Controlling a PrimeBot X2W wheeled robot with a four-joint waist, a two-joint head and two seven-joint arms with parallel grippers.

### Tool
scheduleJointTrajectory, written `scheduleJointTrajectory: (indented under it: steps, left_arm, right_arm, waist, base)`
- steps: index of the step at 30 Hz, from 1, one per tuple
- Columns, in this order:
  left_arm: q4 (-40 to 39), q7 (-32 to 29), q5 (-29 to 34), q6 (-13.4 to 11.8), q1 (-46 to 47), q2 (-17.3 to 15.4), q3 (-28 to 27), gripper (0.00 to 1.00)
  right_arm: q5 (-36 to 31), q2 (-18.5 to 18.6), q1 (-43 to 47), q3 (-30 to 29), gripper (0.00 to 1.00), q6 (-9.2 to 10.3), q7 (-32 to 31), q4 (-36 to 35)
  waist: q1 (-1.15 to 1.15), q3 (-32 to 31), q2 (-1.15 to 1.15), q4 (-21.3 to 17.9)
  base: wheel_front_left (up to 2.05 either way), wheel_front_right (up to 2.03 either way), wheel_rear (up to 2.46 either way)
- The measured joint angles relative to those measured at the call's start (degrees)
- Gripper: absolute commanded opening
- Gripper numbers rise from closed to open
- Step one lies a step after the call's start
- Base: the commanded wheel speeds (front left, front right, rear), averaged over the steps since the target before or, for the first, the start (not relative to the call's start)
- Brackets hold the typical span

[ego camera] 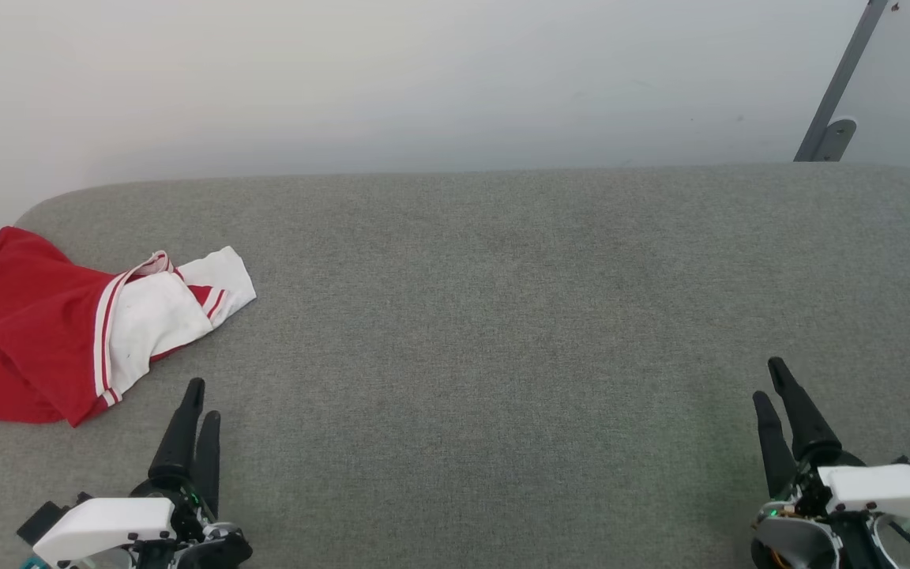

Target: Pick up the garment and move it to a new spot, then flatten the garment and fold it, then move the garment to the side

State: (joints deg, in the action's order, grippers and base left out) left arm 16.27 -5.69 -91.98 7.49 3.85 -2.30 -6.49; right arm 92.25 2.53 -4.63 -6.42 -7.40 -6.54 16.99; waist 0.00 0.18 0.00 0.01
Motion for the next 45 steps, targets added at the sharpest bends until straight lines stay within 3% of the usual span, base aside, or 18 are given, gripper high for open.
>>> scheduleJointTrajectory:
  steps: [10, 19, 31, 45]
  left_arm:
    - [-0.09, 2.72, 4.6, 0.0, 0.76, -1.92, 0.38, 1.0]
    - [-0.18, 4.77, 14.24, -0.26, 1.77, -3.0, 0.24, 1.0]
    - [-1.67, 7.32, 30.44, -0.43, 1.78, -3.33, 0.08, 1.0]
    - [-3.1, 10.35, 47.98, -1.65, 1.75, -4.59, 1.31, 1.0]
  right_arm:
    - [-3.52, 1.66, -3.13, 1.48, 1.0, 0.0, 1.96, 1.04]
    - [-10.34, 4.31, -5.38, 5.23, 1.0, 0.0, 5.1, 2.23]
    - [-23.48, 7.14, -8.36, 7.95, 1.0, 0.0, 8.13, 4.88]
    - [-45.74, 8.2, -9.92, 6.99, 1.0, -0.01, 11.12, 3.58]
  waist:
    - [0.0, 0.02, 0.0, 0.07]
    - [0.0, 0.07, 0.0, 0.11]
    - [0.0, 0.3, 0.0, 0.2]
    - [0.0, 0.62, 0.0, 0.19]
  base:
    - [0.0, 0.0, 0.0]
    - [0.0, 0.0, 0.0]
    - [0.0, 0.0, 0.0]
    - [0.0, 0.0, 0.0]
